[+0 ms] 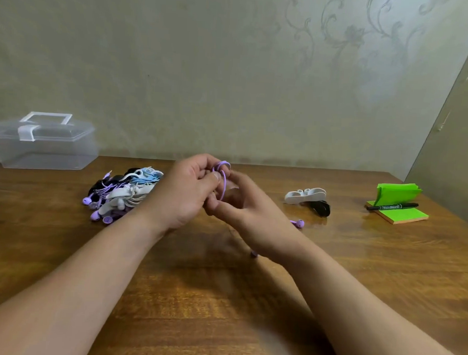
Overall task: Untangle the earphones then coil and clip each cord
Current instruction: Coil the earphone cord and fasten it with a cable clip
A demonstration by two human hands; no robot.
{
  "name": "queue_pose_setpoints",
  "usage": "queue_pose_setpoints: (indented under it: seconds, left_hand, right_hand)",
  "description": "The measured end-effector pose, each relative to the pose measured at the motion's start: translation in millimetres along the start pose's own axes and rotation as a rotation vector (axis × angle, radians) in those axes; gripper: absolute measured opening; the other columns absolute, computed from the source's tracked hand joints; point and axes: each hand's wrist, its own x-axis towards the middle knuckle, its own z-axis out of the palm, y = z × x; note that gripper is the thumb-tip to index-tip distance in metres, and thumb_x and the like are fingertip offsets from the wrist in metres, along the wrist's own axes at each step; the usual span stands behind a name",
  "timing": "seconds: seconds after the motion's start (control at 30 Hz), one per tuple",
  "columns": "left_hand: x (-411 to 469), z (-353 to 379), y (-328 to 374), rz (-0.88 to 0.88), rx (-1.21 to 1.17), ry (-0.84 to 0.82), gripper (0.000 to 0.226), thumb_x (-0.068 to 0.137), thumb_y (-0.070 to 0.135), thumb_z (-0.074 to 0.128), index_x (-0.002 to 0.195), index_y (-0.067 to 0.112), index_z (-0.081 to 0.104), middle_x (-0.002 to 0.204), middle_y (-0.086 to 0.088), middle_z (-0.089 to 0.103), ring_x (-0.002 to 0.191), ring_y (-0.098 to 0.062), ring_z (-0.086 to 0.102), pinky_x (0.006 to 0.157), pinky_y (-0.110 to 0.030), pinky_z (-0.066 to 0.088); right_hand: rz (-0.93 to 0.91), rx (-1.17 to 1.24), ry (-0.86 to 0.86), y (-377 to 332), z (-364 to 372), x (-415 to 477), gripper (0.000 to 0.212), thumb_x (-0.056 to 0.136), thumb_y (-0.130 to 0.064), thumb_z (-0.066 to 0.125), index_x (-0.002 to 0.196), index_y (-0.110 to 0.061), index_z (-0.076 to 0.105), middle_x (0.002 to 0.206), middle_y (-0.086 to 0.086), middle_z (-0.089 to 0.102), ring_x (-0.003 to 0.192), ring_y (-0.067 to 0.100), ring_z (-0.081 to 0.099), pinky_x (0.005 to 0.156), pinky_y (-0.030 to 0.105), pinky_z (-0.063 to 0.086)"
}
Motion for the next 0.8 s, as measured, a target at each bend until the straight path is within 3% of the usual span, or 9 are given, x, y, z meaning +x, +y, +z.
queue_pose_setpoints:
  seconds: [0.1,0.17,0.23,0.4,0.47,0.57,0.63,0.7,0.8]
  left_hand:
    - [1,-4,-2,0.001,0.012,0.026,0.016,0.106,-0.001,0.049,0.104,0.006,0.062,0.071,-0.001,0.064,0.045,-0.016,0.053,0.050,-0.024,0.048]
    - [3,-9,-6,-0.012,0.053,0.062,0.015,0.105,0.000,0.050,0.103,0.006,0.063,0.072,0.000,0.065,0.045,-0.018,0.054,0.052,-0.024,0.047]
    - [5,-15,-9,-0.042,0.127,0.053,0.015,0.104,0.000,0.051,0.103,0.006,0.065,0.073,-0.001,0.066,0.045,-0.019,0.055,0.055,-0.027,0.046]
    - [-9,-10,3,-0.188,0.100,-0.467,0.014,0.106,0.002,0.050,0.109,0.004,0.064,0.082,-0.012,0.068,0.051,-0.020,0.060,0.059,-0.026,0.052]
    - [-15,-8,10,-0.214,-0.057,-0.529,0.015,0.104,0.002,0.051,0.104,0.006,0.065,0.080,-0.013,0.066,0.049,-0.018,0.058,0.055,-0.023,0.050]
    - [-14,-17,22,-0.155,-0.545,-0.415,0.018,0.097,0.006,0.046,0.098,0.010,0.063,0.076,-0.005,0.060,0.042,-0.008,0.050,0.048,-0.018,0.041]
    - [-5,-29,23,-0.102,-0.835,-0.286,0.017,0.097,0.011,0.042,0.101,0.014,0.059,0.077,0.002,0.056,0.043,-0.002,0.045,0.051,-0.017,0.041]
    - [6,-40,17,-0.118,-1.016,-0.150,0.016,0.097,0.012,0.044,0.103,0.017,0.059,0.080,0.005,0.054,0.047,-0.001,0.045,0.056,-0.016,0.042]
    - [18,-54,4,-0.188,-1.140,0.104,0.014,0.088,0.006,0.053,0.096,0.016,0.060,0.081,0.005,0.056,0.052,-0.002,0.049,0.057,-0.016,0.045]
  right_hand:
    - [0.037,-0.083,-0.044,3,-8,-1,0.019,0.102,-0.032,0.068,0.112,-0.017,0.072,0.085,-0.002,0.074,0.075,0.015,0.069,0.080,0.051,0.058]
    - [0.068,-0.073,-0.001,7,-19,-1,0.019,0.104,-0.030,0.065,0.100,-0.015,0.076,0.074,0.001,0.068,0.068,0.022,0.061,0.066,0.049,0.053]
    - [0.030,-0.001,0.113,7,-35,1,0.022,0.104,-0.027,0.064,0.096,-0.012,0.077,0.071,0.007,0.067,0.066,0.019,0.060,0.068,0.038,0.050]
    - [0.002,0.310,0.194,1,-60,6,0.021,0.103,-0.020,0.063,0.093,-0.007,0.074,0.056,-0.001,0.039,0.052,0.015,0.044,0.070,0.036,0.052]
    - [0.016,0.350,0.170,1,-63,4,0.019,0.102,-0.019,0.062,0.094,-0.005,0.071,0.056,-0.003,0.034,0.048,0.013,0.038,0.062,0.031,0.050]
    - [0.035,0.374,0.100,0,-70,1,0.025,0.093,-0.026,0.067,0.097,-0.001,0.066,0.056,-0.004,0.039,0.045,0.012,0.033,0.056,0.029,0.047]
    - [0.040,0.281,0.032,5,-72,0,0.026,0.090,-0.026,0.068,0.098,-0.001,0.068,0.056,-0.006,0.051,0.048,0.012,0.040,0.058,0.029,0.050]
    - [0.064,0.153,-0.039,13,-67,-2,0.013,0.096,-0.024,0.068,0.094,-0.014,0.078,0.064,-0.002,0.058,0.057,0.014,0.050,0.062,0.029,0.052]
    - [0.156,0.053,-0.082,30,-63,-5,0.017,0.103,-0.023,0.066,0.098,-0.022,0.082,0.087,0.006,0.069,0.072,0.019,0.061,0.064,0.026,0.051]
